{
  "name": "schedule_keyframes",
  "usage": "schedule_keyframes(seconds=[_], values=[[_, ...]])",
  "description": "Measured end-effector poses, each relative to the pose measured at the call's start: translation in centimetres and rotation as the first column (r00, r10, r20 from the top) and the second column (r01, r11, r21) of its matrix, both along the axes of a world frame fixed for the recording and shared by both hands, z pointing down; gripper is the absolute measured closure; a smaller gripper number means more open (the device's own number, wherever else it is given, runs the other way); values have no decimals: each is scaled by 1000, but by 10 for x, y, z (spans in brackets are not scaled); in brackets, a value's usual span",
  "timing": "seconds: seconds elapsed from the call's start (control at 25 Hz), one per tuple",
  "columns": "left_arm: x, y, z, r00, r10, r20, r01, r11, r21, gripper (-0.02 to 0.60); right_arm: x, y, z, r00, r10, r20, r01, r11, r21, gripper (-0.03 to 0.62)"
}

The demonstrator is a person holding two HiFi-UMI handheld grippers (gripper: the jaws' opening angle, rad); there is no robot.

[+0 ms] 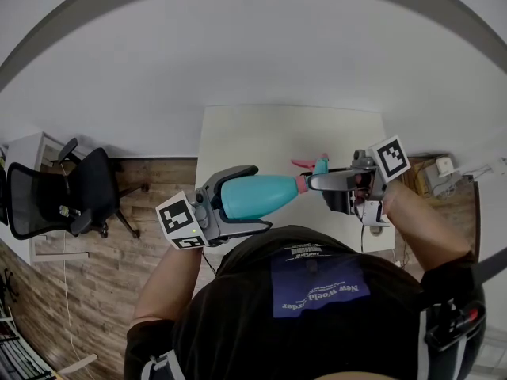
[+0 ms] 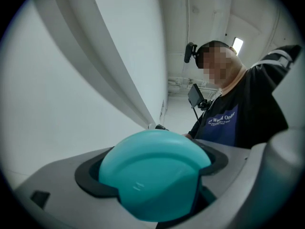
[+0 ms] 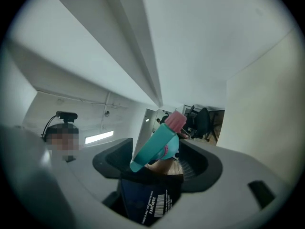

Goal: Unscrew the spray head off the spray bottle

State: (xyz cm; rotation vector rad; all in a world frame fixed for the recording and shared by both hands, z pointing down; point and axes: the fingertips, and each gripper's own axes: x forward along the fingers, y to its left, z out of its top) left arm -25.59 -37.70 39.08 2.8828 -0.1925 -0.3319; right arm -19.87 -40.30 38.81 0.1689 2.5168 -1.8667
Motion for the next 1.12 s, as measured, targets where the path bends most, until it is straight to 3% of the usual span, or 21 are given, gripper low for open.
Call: schedule_keyframes(seconds=[0.2, 0.44, 0.64, 1.0, 1.12], values=[[13, -2, 0, 998, -14, 62, 11, 998, 55, 92, -5, 6, 0, 998, -58, -1, 58, 998, -5, 300], [17, -1, 0, 995, -40, 96, 30, 994, 106, 92, -3, 5, 8, 998, -44, -45, 45, 999, 29, 423], [18, -3, 3, 993, -37, 108, 27, 996, 89, 92, 4, -1, 19, 994, -18, -112, 36, 986, 164, 450], [15, -3, 6, 999, 30, 38, -27, 997, -66, 92, 3, 5, 14, 986, -18, -164, 85, 908, 410, 453], [15, -3, 9, 999, 51, 3, -50, 989, -138, 92, 3, 7, 11, 979, -6, -202, 112, 847, 519, 454]])
